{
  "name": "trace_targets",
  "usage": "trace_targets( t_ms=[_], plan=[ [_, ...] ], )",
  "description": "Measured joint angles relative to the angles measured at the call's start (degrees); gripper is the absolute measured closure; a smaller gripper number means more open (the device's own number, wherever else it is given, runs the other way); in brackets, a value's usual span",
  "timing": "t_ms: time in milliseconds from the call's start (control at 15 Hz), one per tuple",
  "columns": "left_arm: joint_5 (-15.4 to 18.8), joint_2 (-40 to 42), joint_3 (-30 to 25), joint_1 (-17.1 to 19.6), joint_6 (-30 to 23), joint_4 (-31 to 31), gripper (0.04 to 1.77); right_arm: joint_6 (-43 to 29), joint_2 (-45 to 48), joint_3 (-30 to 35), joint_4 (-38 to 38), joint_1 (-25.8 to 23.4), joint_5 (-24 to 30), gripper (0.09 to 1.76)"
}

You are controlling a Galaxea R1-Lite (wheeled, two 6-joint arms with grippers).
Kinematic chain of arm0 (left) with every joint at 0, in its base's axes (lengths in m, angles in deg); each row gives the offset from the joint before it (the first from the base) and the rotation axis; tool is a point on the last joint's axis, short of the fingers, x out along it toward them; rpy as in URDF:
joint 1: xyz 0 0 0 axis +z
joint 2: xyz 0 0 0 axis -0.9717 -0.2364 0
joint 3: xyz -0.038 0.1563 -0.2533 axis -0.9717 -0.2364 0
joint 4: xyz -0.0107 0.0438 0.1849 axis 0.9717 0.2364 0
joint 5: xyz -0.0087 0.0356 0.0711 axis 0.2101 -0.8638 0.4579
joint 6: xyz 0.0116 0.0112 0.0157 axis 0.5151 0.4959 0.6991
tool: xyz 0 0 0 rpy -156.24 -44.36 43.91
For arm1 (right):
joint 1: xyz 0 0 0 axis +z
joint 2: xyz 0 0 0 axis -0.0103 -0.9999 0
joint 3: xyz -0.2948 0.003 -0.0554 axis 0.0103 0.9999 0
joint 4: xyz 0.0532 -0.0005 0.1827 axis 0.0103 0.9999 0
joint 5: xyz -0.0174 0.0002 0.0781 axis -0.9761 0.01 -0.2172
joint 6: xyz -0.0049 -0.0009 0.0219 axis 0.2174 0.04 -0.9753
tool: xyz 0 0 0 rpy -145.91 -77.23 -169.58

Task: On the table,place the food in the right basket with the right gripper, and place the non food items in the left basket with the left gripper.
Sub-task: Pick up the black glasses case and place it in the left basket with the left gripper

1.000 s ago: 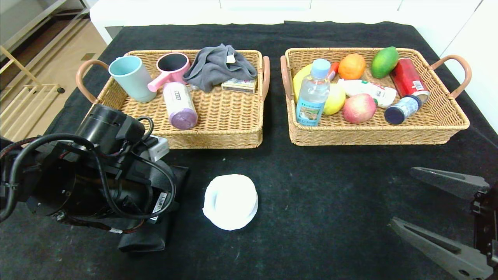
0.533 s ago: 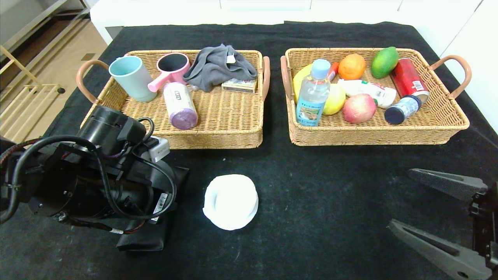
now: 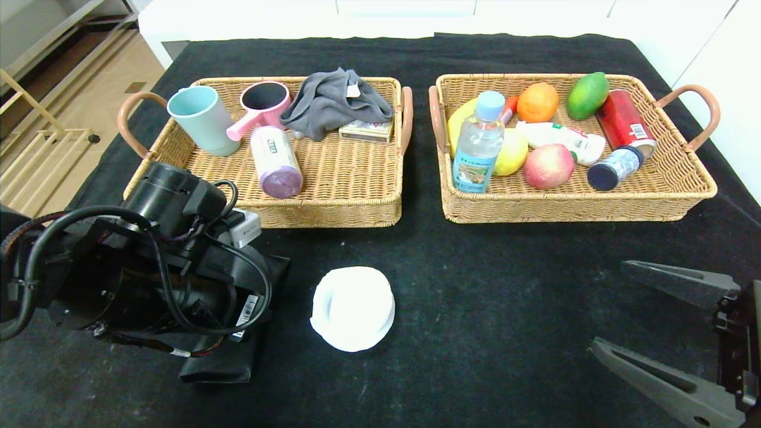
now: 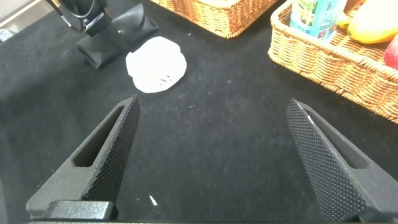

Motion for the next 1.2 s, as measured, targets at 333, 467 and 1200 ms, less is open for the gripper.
trace_targets(
  t_ms=[333, 467, 1200],
  plan=[
    [3.4, 1.6, 1.7, 0.4, 0.7, 0.3, 1.06, 0.0, 0.0, 0.1, -0.1, 0.1, 0.0, 0.14],
    [3.6, 3.1, 3.1, 0.6, 0.7, 0.3, 1.06, 0.0, 0.0, 0.2, -0.1, 0.5, -0.1, 0.14],
    [2.6, 4.6, 16.2, 3.4, 0.1, -10.3, 1.08, 0.0, 0.1, 0.3, -0.2, 1.1, -0.4, 0.14]
  ],
)
